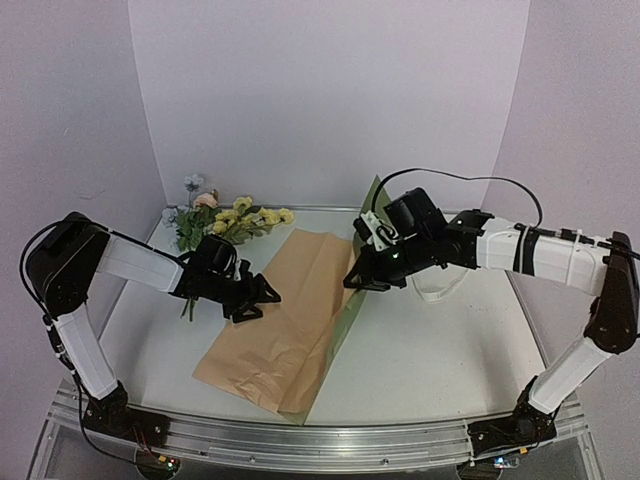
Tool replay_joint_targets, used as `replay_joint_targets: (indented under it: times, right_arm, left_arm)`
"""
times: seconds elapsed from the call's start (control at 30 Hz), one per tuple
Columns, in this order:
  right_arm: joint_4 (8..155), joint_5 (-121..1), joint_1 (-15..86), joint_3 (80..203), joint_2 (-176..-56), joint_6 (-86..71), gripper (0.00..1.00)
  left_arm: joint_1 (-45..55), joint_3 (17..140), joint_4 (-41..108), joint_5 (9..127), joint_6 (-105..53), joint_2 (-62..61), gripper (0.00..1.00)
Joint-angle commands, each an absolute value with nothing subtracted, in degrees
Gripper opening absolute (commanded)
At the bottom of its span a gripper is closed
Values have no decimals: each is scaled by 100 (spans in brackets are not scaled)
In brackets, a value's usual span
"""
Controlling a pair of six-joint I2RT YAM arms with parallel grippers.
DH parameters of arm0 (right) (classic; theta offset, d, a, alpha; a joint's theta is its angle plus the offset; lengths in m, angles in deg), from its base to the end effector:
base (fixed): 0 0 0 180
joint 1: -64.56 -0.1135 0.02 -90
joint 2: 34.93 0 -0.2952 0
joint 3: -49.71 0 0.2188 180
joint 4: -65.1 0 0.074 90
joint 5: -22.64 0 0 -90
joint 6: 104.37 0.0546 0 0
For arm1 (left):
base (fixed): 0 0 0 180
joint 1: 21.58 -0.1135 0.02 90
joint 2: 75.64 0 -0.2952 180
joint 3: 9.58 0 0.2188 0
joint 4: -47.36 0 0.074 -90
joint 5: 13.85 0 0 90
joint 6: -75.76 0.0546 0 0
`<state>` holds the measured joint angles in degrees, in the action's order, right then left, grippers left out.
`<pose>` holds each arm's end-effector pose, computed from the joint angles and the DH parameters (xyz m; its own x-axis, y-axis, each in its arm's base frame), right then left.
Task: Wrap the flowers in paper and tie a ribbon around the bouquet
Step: Unfold the folded wrapping paper at the center of the board.
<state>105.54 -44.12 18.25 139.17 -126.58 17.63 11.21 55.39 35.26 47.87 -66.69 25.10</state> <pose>0.2182 0.2596 0.3161 -0.8551 -0.1902 -0.4823 -0.4856 0.6198 0.6165 0.2671 -0.2029 0.1851 -0.9699 -0.2057 -0.1303 -0.0408 0.6647 -0.7460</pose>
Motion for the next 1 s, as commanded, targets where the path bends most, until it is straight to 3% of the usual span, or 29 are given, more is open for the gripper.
replay_joint_targets:
  times: [0.0,0.53,0.97]
  right_arm:
    - [10495,-4587,1961,13624,-12129,1723,0]
    - [12277,-6232,2312,12314,-11145,2075,0]
    - [10521,-5650,2049,11437,-11715,2841,0]
  left_arm:
    - [1071,5420,3744,5234,-7141,2645,69]
    - [539,5027,3229,6013,-6903,2790,68]
    - [312,6578,2407,6037,-6008,3514,68]
